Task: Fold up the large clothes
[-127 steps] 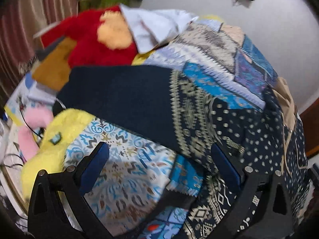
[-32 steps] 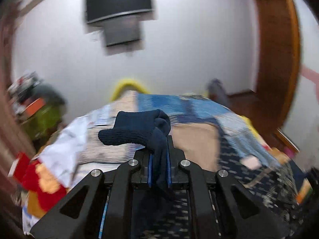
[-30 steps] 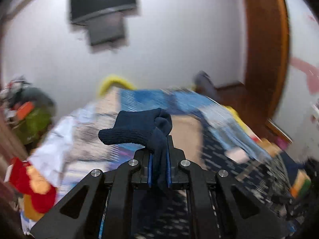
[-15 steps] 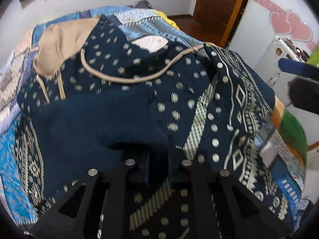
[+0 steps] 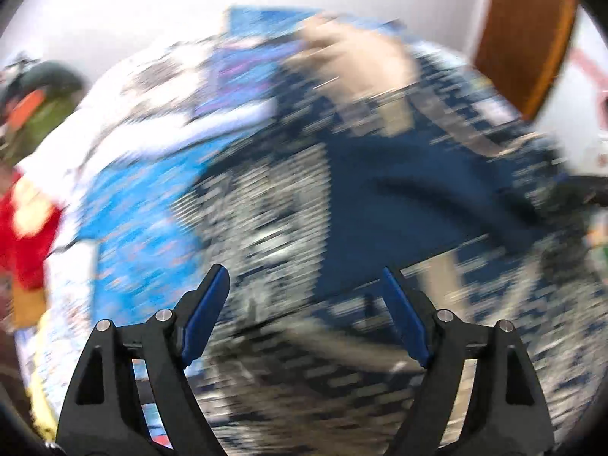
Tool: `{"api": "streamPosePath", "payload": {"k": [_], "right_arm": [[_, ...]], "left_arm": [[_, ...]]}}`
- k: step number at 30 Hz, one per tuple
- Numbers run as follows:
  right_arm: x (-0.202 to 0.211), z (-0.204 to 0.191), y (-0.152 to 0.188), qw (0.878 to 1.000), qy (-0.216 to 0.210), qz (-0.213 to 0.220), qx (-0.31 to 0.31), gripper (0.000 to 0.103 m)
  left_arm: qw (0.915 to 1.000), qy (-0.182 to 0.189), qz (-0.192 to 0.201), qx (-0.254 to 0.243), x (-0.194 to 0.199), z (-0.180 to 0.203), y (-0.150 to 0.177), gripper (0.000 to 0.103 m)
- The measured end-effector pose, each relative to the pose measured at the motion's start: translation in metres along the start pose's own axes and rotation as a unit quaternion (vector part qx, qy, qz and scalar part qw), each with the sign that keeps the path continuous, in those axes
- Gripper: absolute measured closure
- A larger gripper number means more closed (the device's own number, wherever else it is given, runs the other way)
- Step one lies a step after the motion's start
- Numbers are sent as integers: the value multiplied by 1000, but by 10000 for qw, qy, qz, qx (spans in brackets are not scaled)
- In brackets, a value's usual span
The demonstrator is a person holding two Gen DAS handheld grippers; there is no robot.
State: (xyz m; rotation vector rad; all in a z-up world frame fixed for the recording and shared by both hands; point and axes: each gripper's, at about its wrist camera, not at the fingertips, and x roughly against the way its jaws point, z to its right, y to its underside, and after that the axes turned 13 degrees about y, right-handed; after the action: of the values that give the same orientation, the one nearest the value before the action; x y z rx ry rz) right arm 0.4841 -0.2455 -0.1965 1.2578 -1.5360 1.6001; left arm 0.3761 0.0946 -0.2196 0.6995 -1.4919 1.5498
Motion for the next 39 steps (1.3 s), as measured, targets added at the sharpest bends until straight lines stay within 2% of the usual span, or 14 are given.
{"api": "streamPosePath", "payload": {"k": [1, 3, 6, 8, 10, 12, 13, 14, 16, 18, 22, 27, 32, 39], "right_arm": [[-7, -2, -3, 10000, -3, -77, -23, 11], [-24, -10, -10, 9997, 62, -226, -73, 14], [-38, -31, -15, 9993, 79, -267, 250, 16], [-44, -49, -14, 9978, 173, -242, 590, 21], [-53, -66, -12, 9942, 379, -272, 969, 30], [-56, -79, -10, 9892, 705, -122, 1279, 39], [-56, -84, -10, 9866, 851, -32, 1393, 50], [-56, -85, -11, 9859, 915, 23, 1401, 56], [-52, -81, -13, 9848, 1085, 185, 1342, 78], [-47, -74, -15, 9837, 1260, 296, 1249, 84], [-33, -48, -15, 9805, 1552, 408, 1135, 88], [-21, -12, -2, 9795, 1746, 333, 950, 88], [-24, 6, 20, 9688, 2158, 240, 1192, 87], [-11, 26, 30, 9651, 2422, 262, 958, 87]], "left_arm": [[9996, -253, -107, 60, -4, -17, 11, 22], [9981, -514, -283, 182, -14, -43, 24, 22], [9961, -718, -504, 133, -32, -62, 44, 22], [9956, -749, -560, 22, -43, -63, 50, 23], [9957, -730, -552, -107, -50, -63, 52, 41], [9955, -776, -522, -157, -57, -60, 49, 57], [9963, -714, -475, -70, -60, -62, 47, 71], [9971, -616, -438, 33, -61, -62, 45, 77], [9975, -613, -310, 153, -60, -62, 38, 92], [9973, -693, -179, 182, -55, -61, 36, 93], [9959, -745, -67, 503, -39, -66, 36, 93], [9944, -715, -217, 742, -41, -80, 36, 92], [9928, -766, -418, 825, -59, -82, 31, 88], [9919, -733, -555, 874, -61, -88, 30, 82]]}}
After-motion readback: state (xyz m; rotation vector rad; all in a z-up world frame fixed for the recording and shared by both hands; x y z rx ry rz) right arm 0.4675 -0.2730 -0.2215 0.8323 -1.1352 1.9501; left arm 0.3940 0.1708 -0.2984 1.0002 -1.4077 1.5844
